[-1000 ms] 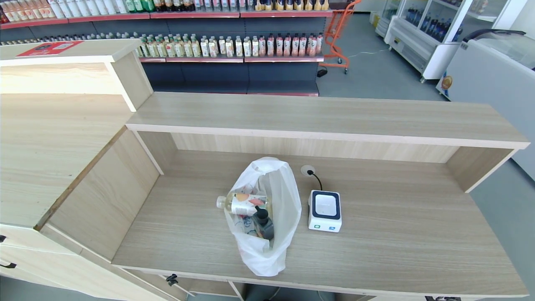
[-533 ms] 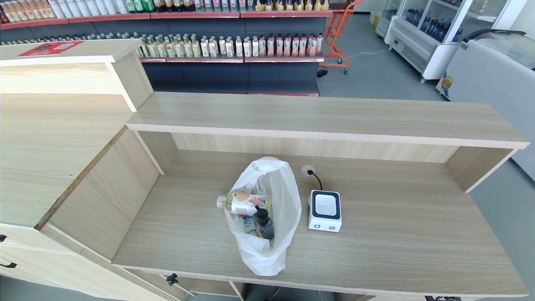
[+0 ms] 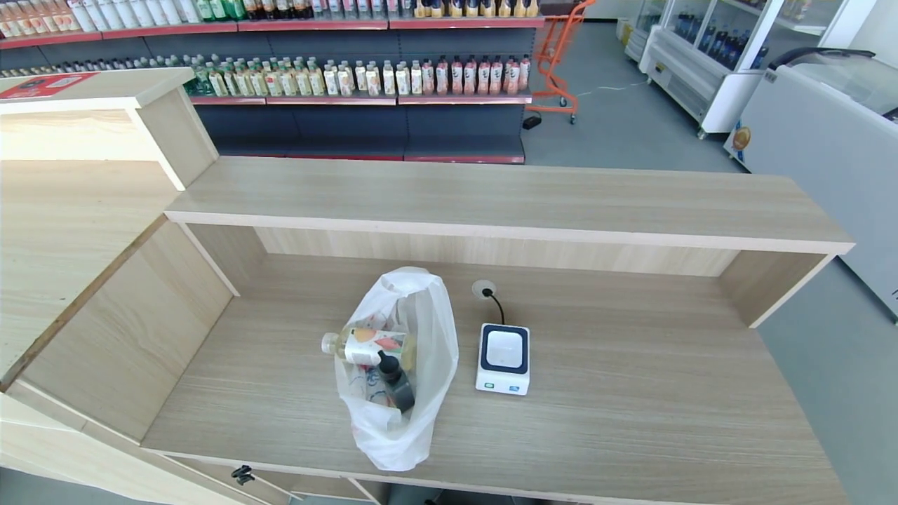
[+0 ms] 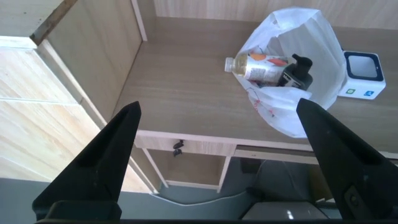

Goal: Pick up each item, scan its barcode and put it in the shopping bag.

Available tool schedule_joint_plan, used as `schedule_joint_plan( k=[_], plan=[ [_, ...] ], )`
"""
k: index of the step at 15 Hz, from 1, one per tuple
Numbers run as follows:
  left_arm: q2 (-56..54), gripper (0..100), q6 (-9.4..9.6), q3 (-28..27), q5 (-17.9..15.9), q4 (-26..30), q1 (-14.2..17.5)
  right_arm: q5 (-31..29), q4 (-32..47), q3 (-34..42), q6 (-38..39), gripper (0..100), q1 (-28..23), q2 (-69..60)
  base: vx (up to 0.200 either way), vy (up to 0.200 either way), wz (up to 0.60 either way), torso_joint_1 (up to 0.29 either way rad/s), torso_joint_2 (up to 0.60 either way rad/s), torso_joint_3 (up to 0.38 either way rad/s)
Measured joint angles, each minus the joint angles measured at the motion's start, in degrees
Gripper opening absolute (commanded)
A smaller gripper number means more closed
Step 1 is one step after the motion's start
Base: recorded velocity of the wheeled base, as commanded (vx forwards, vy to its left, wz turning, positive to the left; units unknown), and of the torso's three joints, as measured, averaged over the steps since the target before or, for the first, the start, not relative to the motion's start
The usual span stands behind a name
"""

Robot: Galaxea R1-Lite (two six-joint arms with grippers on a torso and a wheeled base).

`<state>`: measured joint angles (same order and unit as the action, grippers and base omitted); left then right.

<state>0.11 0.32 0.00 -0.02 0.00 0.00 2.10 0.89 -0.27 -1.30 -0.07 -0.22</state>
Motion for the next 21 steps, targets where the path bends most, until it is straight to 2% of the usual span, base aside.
schedule_joint_plan(
  k=[21],
  plan=[
    [0.0, 100, -0.13, 0.0, 0.0, 0.0, 0.0, 0.0, 0.0, 0.0, 0.0, 0, 0.0, 0.1, 0.01, 0.0, 0.0, 0.0, 0.0, 0.001]
  ],
)
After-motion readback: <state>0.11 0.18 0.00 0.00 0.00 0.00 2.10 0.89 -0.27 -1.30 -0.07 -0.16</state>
